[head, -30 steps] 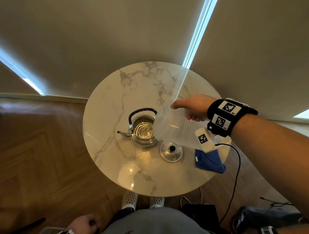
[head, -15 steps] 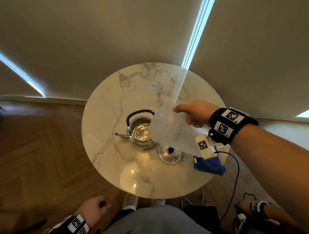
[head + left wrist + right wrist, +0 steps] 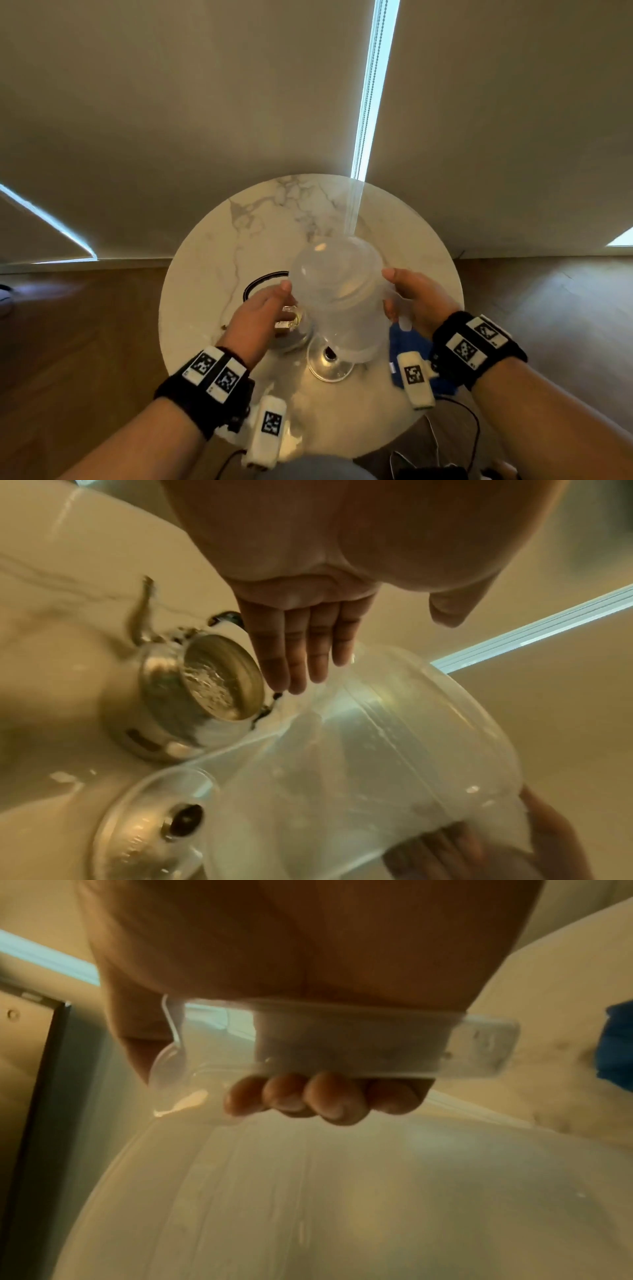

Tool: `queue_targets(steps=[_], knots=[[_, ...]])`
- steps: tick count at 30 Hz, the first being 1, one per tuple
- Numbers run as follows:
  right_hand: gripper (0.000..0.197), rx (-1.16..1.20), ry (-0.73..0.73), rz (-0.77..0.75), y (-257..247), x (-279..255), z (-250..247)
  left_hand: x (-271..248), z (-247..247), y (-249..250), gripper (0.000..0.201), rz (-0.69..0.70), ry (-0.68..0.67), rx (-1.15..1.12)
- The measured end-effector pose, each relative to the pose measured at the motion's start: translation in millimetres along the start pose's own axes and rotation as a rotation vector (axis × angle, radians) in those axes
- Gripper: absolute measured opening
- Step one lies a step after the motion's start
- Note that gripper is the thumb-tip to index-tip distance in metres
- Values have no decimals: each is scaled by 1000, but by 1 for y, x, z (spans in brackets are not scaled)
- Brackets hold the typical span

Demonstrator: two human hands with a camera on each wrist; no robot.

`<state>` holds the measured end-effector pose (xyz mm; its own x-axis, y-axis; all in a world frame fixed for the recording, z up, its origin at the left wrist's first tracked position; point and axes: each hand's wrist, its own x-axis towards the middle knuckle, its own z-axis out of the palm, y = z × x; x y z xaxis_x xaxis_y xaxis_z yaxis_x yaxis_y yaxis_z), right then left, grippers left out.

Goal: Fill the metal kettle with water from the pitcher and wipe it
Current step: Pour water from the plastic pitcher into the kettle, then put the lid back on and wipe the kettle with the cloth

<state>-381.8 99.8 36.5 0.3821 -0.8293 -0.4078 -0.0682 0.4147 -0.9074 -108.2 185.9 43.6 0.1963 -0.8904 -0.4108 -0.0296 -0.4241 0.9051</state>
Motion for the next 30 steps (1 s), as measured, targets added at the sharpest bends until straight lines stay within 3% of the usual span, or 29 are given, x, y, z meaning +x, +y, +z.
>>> queue_targets(steps=[3,7,12,15,17,24,30], knots=[[96,79,31,-99,4,-4,-3,7,23,25,53,21,-10,-49],[59,133,104,-158,0,0,-1,32,43,50,64,49,-85,-19],[44,121,204,-88,3,17,1,81,59,64,56,83,-88,135],[34,99,286,-8,6,31,8,109,65,66,70,124,-70,225],[36,59,333,19,10,39,14,124,70,67,80,124,-32,223],[47,-22,364,127,14,56,23,155,69,60,65,131,-81,287],[53,-131,376,149,20,59,25,165,60,45,70,218,-159,362]])
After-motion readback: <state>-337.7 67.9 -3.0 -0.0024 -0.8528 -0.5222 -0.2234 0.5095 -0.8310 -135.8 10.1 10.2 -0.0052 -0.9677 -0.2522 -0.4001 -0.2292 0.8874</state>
